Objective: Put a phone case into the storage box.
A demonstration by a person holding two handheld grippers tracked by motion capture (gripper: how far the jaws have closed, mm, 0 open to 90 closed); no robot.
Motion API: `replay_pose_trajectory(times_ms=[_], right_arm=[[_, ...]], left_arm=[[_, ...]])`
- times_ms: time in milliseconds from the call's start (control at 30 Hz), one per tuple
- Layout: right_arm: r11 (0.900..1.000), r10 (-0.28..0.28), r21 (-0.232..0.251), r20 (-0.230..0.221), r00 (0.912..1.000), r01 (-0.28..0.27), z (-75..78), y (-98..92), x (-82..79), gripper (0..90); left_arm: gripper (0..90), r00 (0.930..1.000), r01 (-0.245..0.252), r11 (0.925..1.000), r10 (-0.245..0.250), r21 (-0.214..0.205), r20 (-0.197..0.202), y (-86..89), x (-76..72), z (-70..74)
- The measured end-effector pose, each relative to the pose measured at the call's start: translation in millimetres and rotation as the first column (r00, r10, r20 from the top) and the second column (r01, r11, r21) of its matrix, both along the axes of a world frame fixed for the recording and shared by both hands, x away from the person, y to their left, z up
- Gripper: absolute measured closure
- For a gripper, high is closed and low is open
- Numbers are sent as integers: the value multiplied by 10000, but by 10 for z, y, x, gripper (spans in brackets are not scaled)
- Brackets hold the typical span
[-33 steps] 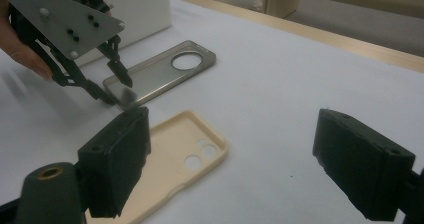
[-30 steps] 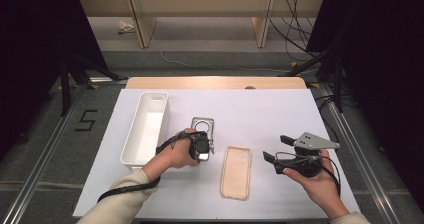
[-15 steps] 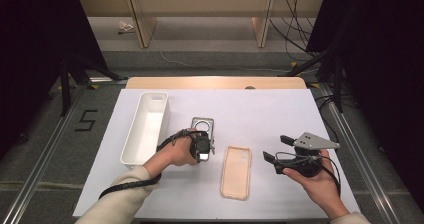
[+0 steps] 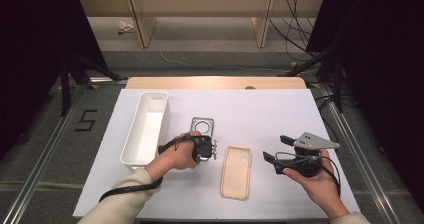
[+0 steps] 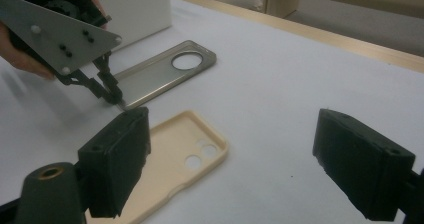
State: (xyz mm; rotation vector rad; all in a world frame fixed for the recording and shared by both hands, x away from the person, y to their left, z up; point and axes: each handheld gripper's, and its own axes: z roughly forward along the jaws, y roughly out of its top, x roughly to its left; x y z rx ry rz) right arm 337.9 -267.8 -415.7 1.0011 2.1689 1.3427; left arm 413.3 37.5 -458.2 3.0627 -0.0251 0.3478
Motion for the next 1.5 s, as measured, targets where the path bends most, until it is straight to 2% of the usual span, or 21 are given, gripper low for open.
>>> replay_pose_trajectory(times_ms=[67,567,867,900,933,1033,1067,1200,1433,1500], right_arm=[[10000,-7,0,-9,10000,7,-1,-1,1,164],[10000,-12,-6,4,10000,12,1,-1,0,164],[10000,-36,15,-10,10000,36,1,-2,1,164],[10000,-43,25,-13,10000,43,0,-3,2,164],[10000,-43,25,-13,10000,43,0,-3,2,164],[10000,-46,24,-9,10000,46,0,-2,2,164],[10000,-44,21,-12,10000,44,0,-1,2,164],[10000,-49,23,-6,10000,49,1,-3,1,164],[10000,-80,13,-2,10000,80,-1,-3,5,164],[9999,-101,34,-6,9999,101,-2,-3,8,164]], left_arm=[[844,10000,53,9999,-54,85,36,-6,-12,-2],[883,9999,-153,9998,154,-161,37,22,-9,5],[887,9993,-358,9983,364,-454,129,56,-24,7],[888,9989,-431,9974,440,-581,145,58,-31,4],[888,9987,-443,9969,457,-648,217,59,-35,1],[889,9982,-379,9983,399,-433,455,48,-49,22],[889,9977,-367,9982,394,-479,559,44,-56,30],[889,9968,-333,9986,362,-420,712,28,-93,66],[889,9917,-322,9960,422,-829,1214,45,-158,102],[889,9915,-374,9952,483,-908,1209,55,-183,110]])
